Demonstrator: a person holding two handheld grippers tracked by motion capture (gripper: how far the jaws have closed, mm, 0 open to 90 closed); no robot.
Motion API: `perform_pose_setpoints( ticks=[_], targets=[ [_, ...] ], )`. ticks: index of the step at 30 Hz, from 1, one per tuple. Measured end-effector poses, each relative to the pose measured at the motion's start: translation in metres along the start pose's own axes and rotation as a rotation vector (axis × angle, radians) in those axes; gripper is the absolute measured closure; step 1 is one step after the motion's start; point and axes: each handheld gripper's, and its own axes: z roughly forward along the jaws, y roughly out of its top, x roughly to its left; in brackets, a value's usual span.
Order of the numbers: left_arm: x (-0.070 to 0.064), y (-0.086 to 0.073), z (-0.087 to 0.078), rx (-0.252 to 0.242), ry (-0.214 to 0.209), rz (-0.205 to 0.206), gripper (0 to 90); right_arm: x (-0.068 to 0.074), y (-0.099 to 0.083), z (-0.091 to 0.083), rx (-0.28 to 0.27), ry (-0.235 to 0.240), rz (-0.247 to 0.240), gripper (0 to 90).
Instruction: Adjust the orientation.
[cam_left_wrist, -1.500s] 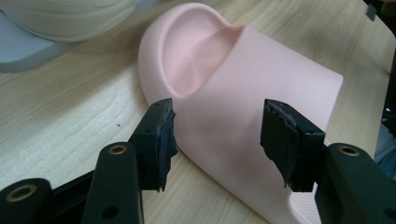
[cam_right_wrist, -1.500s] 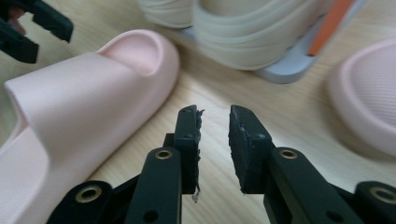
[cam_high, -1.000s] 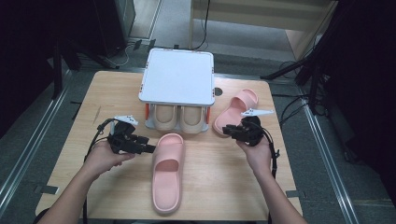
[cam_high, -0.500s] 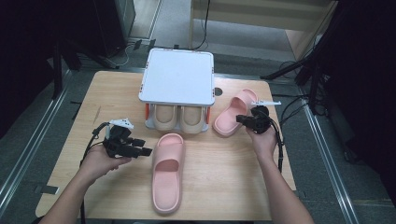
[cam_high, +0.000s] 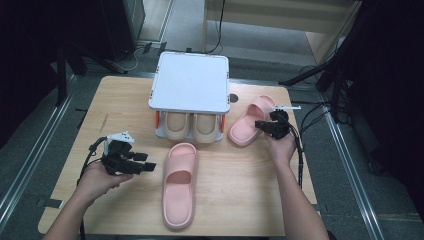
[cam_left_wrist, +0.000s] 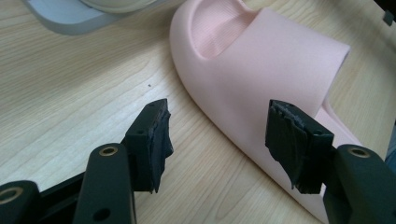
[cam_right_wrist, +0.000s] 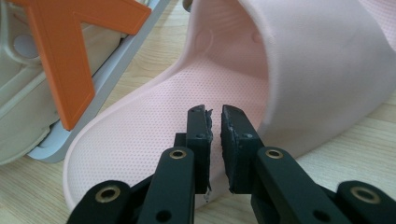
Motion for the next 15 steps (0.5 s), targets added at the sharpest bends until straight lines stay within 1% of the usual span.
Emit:
perform_pose_setpoints(
  ticks=[1,4,11,15],
  targets=[
    [0.0,0.0,0.0,-0.008,0.0,-0.008,40.1,0.0,0.0,-0.001,0.006,-0.009,-0.007,81.8],
    [0.003,0.0,-0.001,-0.01,-0.001,-0.009,40.0,-0.003,0.0,-0.005,0.017,-0.045,-0.031,81.4],
    [0.004,0.001,0.002,-0.002,-0.004,-0.011,39.8,-0.017,-0.002,-0.015,0.009,-0.049,0.0,80.0],
    [0.005,0.001,0.002,-0.005,0.0,-0.011,39.6,-0.026,-0.003,-0.02,0.007,-0.03,0.035,80.0]
  ],
)
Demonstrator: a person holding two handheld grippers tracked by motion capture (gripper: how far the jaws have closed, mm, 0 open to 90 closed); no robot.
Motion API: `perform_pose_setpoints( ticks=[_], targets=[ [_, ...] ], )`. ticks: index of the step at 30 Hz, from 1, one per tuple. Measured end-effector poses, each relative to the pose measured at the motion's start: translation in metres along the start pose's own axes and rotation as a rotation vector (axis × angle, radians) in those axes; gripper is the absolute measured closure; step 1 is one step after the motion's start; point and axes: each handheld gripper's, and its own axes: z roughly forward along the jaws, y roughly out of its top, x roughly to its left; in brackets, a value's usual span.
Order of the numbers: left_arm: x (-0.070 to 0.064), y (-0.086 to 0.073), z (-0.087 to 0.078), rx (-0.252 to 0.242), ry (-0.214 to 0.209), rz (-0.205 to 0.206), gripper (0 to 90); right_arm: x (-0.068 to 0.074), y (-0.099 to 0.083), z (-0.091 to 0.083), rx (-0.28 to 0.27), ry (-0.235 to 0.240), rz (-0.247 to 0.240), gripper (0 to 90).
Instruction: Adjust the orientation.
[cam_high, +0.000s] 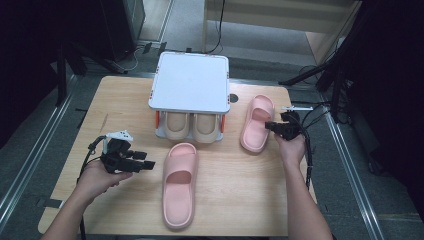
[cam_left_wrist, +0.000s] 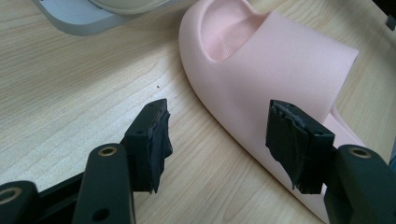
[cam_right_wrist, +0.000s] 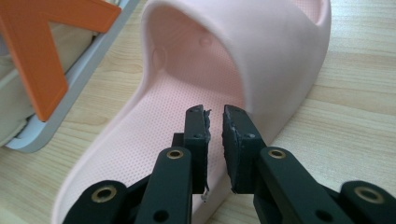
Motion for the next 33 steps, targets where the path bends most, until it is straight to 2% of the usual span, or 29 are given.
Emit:
perform_pose_setpoints(
  ticks=[3,8,12,17,24,28,30,33],
  targets=[
    [0.001,0.0,0.0,0.001,-0.001,-0.001,39.5,-0.001,0.0,-0.002,-0.001,0.012,-0.004,79.1],
    [0.001,0.001,0.0,-0.001,-0.003,-0.003,39.5,0.001,0.001,-0.011,-0.006,-0.009,-0.017,74.7],
    [0.002,0.001,0.0,0.0,-0.002,-0.003,39.5,-0.004,0.002,-0.017,-0.026,-0.018,-0.001,62.7],
    [0.0,-0.001,-0.002,-0.003,0.002,-0.006,39.5,-0.011,0.002,-0.009,-0.025,-0.038,0.038,53.2],
    [-0.003,-0.015,-0.01,-0.008,0.024,-0.03,39.5,-0.013,0.01,0.008,-0.018,-0.052,0.069,52.7],
    [-0.004,-0.021,-0.015,-0.014,0.037,-0.041,39.5,-0.011,0.012,0.019,0.002,-0.087,0.08,53.5],
    [-0.004,-0.024,-0.017,-0.018,0.042,-0.051,39.5,-0.01,0.012,0.023,-0.001,-0.117,0.082,56.7],
    [-0.004,-0.027,-0.019,-0.023,0.046,-0.055,39.5,-0.012,0.013,0.024,-0.004,-0.138,0.092,61.4]
  ],
)
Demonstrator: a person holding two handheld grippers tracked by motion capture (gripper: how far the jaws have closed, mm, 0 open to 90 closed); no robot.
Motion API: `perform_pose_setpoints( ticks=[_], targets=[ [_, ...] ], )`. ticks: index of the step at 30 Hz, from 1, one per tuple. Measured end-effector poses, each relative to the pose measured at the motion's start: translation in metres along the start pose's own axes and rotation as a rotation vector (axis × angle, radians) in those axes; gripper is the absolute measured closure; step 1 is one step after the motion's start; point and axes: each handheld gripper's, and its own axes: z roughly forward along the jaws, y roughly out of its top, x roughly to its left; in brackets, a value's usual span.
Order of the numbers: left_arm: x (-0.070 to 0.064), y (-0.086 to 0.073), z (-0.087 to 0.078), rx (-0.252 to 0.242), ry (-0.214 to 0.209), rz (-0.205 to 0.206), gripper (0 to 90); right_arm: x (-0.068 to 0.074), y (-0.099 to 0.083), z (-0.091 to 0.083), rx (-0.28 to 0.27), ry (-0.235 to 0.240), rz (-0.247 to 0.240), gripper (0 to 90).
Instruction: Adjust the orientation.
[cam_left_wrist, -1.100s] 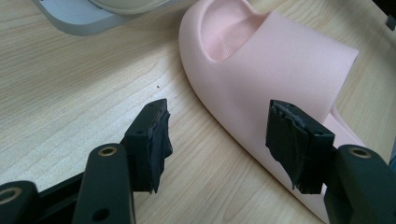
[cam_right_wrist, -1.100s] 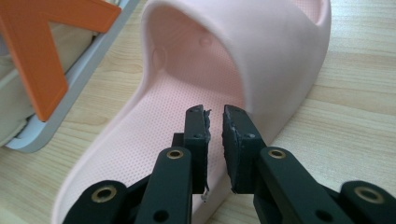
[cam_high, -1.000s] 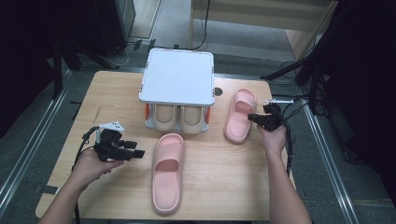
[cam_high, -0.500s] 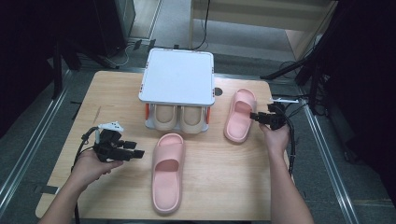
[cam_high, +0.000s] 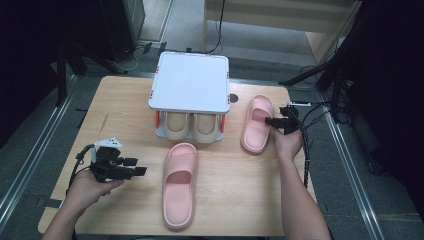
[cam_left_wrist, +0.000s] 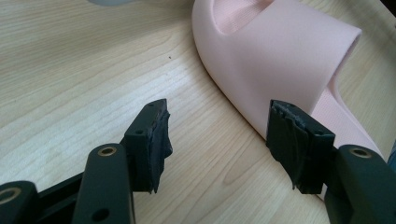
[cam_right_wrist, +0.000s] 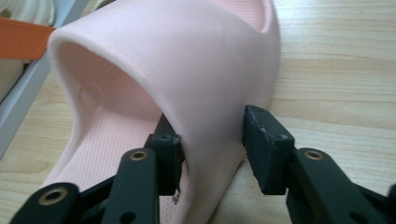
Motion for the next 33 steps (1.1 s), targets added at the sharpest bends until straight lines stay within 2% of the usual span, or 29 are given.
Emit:
perform_pose_setpoints(
  ticks=[3,7,12,14,15,16,22,25,26,28,30,33],
  targets=[
    [0.0,-0.001,-0.002,-0.006,0.0,0.0,40.7,0.0,0.001,-0.002,-0.005,-0.038,-0.009,68.5],
    [-0.001,0.001,0.0,-0.011,-0.01,0.002,41.6,0.0,0.001,-0.005,-0.007,-0.063,-0.011,73.9],
    [-0.002,0.005,0.003,-0.004,-0.021,0.008,42.8,0.003,0.0,-0.01,-0.003,-0.084,-0.062,82.3],
    [-0.002,0.006,0.004,-0.011,-0.031,0.022,45.5,0.004,0.0,-0.014,-0.009,-0.06,-0.056,81.9],
    [-0.004,0.008,0.005,-0.019,-0.034,0.045,47.7,0.004,0.0,-0.016,-0.011,-0.052,-0.058,81.7],
    [-0.004,0.008,0.005,-0.021,-0.03,0.056,48.8,0.007,0.0,-0.019,-0.015,-0.057,-0.075,81.9],
    [-0.003,0.017,0.011,-0.007,-0.05,0.048,58.2,0.017,-0.004,-0.035,-0.023,-0.038,-0.105,82.3],
    [-0.004,0.023,0.013,-0.021,-0.071,0.076,65.1,0.022,-0.009,-0.043,-0.025,-0.034,-0.133,81.8],
    [-0.004,0.024,0.014,-0.018,-0.072,0.079,67.0,0.023,-0.01,-0.046,-0.024,-0.034,-0.14,81.7],
    [-0.005,0.027,0.02,-0.002,-0.068,0.114,70.3,0.026,-0.014,-0.051,-0.019,-0.027,-0.148,81.9],
    [-0.003,0.03,0.024,0.029,-0.07,0.106,72.8,0.03,-0.018,-0.057,-0.014,-0.014,-0.158,81.8],
    [-0.002,0.037,0.026,0.028,-0.078,0.092,74.2,0.035,-0.022,-0.067,-0.021,-0.004,-0.176,81.8]
  ],
)
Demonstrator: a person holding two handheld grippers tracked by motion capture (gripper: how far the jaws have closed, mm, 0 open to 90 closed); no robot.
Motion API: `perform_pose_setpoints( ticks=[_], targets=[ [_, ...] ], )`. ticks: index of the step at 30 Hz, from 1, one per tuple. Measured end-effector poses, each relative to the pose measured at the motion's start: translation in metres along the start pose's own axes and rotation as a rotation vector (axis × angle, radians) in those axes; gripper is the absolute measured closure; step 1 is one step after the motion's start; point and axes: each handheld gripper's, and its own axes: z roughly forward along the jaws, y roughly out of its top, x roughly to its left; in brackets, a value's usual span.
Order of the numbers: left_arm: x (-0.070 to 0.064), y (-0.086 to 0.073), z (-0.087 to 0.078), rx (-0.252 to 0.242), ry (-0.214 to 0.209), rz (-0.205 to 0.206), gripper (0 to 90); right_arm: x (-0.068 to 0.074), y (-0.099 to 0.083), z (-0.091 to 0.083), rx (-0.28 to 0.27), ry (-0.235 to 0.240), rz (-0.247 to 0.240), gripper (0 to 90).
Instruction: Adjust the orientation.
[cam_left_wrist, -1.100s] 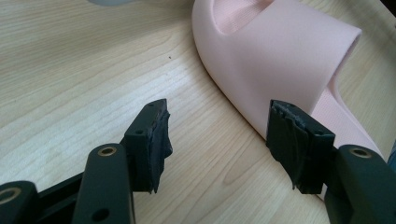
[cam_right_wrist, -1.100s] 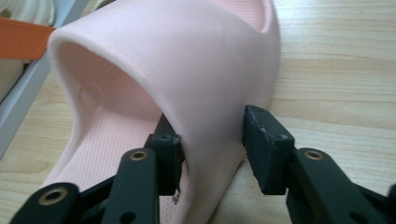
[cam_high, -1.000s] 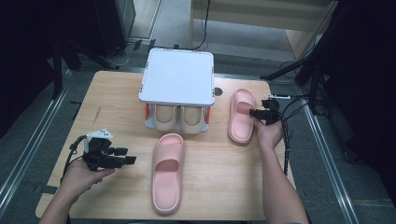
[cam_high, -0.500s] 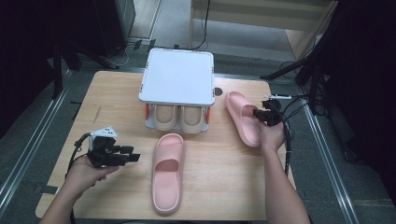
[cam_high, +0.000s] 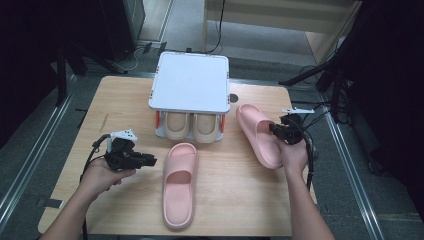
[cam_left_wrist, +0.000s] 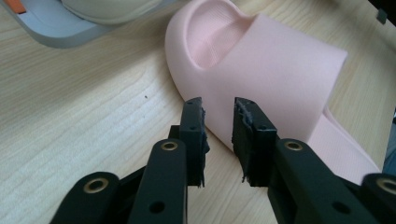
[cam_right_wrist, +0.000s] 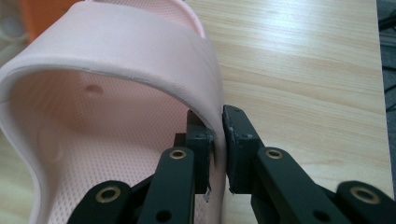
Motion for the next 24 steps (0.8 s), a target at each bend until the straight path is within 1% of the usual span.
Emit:
perform_pose_setpoints(
  ticks=[4,6,7,9,11,13,15,18,19,24],
  targets=[
    [0.001,0.008,0.0,-0.026,-0.009,-0.006,75.2,0.007,-0.005,-0.014,-0.007,0.023,-0.017,81.6],
    [0.001,0.011,0.001,-0.031,-0.005,0.006,77.5,0.013,-0.011,-0.023,-0.002,0.038,-0.023,81.6],
    [0.001,0.013,0.001,-0.03,-0.009,0.007,78.5,0.015,-0.012,-0.025,-0.002,0.042,-0.028,81.6],
    [-0.001,0.017,0.002,-0.03,-0.016,0.025,79.8,0.019,-0.016,-0.032,-0.001,0.048,-0.034,81.6],
    [-0.001,0.021,0.003,-0.017,-0.022,0.02,80.1,0.025,-0.024,-0.042,0.001,0.059,-0.042,81.3],
    [-0.002,0.024,0.005,-0.015,-0.025,0.027,80.1,0.031,-0.029,-0.047,0.006,0.065,-0.044,81.3],
    [-0.003,0.027,0.007,-0.016,-0.032,0.044,81.1,0.038,-0.035,-0.053,0.01,0.074,-0.059,81.3],
    [-0.004,0.031,0.011,-0.01,-0.041,0.06,81.7,0.05,-0.043,-0.061,0.018,0.085,-0.075,81.0],
    [-0.005,0.032,0.012,-0.011,-0.045,0.059,81.7,0.055,-0.046,-0.063,0.017,0.088,-0.083,81.0],
    [-0.006,0.036,0.016,-0.009,-0.053,0.083,81.2,0.076,-0.059,-0.067,0.041,0.113,-0.117,80.9]
  ],
)
